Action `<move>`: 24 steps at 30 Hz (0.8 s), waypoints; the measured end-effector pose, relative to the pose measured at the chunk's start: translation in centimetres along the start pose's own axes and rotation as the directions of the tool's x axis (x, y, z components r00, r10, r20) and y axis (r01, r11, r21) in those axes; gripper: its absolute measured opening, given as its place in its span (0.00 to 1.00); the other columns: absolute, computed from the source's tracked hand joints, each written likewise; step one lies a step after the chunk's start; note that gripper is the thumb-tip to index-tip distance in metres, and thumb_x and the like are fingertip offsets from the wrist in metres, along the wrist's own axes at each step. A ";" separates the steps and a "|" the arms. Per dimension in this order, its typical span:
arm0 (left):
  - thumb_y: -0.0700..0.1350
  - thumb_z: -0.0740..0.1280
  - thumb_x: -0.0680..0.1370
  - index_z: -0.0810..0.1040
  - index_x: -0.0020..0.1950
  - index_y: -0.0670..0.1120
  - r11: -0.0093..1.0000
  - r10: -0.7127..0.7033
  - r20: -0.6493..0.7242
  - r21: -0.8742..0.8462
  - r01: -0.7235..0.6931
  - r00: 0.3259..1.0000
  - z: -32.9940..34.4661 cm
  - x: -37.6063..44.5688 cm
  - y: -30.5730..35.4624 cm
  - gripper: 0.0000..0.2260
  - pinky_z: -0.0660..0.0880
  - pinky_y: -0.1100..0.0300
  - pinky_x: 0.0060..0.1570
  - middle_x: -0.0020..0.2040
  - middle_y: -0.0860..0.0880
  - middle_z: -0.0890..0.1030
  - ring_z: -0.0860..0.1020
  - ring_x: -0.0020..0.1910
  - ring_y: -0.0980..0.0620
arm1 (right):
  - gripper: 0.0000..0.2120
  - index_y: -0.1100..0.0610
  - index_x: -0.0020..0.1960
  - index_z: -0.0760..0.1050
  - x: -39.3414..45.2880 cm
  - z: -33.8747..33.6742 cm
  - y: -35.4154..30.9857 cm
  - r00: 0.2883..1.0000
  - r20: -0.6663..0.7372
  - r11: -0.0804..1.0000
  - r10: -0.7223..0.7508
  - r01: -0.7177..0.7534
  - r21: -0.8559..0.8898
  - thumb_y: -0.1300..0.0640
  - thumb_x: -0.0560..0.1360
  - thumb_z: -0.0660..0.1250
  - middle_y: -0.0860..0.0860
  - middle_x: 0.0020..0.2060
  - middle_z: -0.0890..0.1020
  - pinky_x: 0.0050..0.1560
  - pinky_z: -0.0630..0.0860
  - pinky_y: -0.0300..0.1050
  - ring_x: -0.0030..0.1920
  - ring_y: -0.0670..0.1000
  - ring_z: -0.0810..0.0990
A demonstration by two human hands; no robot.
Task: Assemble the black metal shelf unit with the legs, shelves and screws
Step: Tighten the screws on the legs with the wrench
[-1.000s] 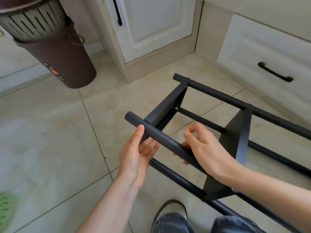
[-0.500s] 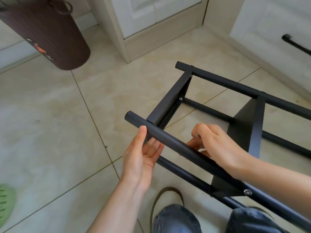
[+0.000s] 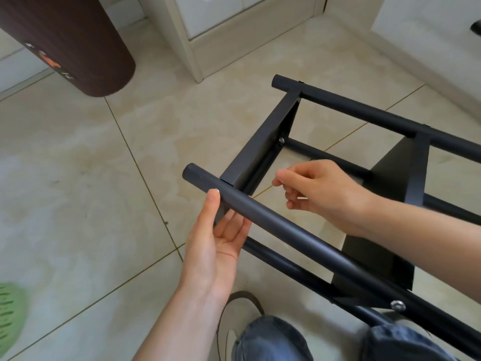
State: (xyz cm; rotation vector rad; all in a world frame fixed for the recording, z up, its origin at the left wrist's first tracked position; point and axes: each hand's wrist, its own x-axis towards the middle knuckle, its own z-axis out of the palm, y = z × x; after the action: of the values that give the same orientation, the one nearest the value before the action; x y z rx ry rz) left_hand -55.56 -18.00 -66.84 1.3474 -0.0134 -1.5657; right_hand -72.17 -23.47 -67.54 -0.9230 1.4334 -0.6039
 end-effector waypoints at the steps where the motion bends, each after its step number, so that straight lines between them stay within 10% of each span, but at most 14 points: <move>1: 0.53 0.71 0.68 0.80 0.56 0.47 1.000 0.003 -0.006 -0.003 -0.003 1.000 -0.1 0.0 0.1 0.19 0.78 0.54 0.53 0.53 0.41 0.86 0.86 0.51 0.46 | 0.12 0.65 0.48 0.81 0.3 0.1 0.1 1.000 0.019 0.998 0.012 -0.013 0.055 0.56 0.80 0.66 0.54 0.33 0.75 0.38 0.79 0.36 0.35 0.48 0.75; 24: 0.58 0.72 0.66 0.81 0.60 0.50 0.988 0.017 -0.028 0.153 -0.012 0.999 -1.1 0.1 0.5 0.24 0.73 0.51 0.65 0.57 0.44 0.85 0.83 0.60 0.48 | 0.02 0.62 0.46 0.81 2.8 1.9 0.4 0.953 0.302 0.917 0.039 -0.153 0.367 0.65 0.75 0.70 0.57 0.42 0.85 0.43 0.80 0.37 0.36 0.45 0.80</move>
State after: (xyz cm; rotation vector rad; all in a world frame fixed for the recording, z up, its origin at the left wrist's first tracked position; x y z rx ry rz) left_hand -54.41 -17.62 -67.05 1.4865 -0.1271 -1.5577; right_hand -70.11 -25.18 -69.64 -0.5917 1.0395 -0.6214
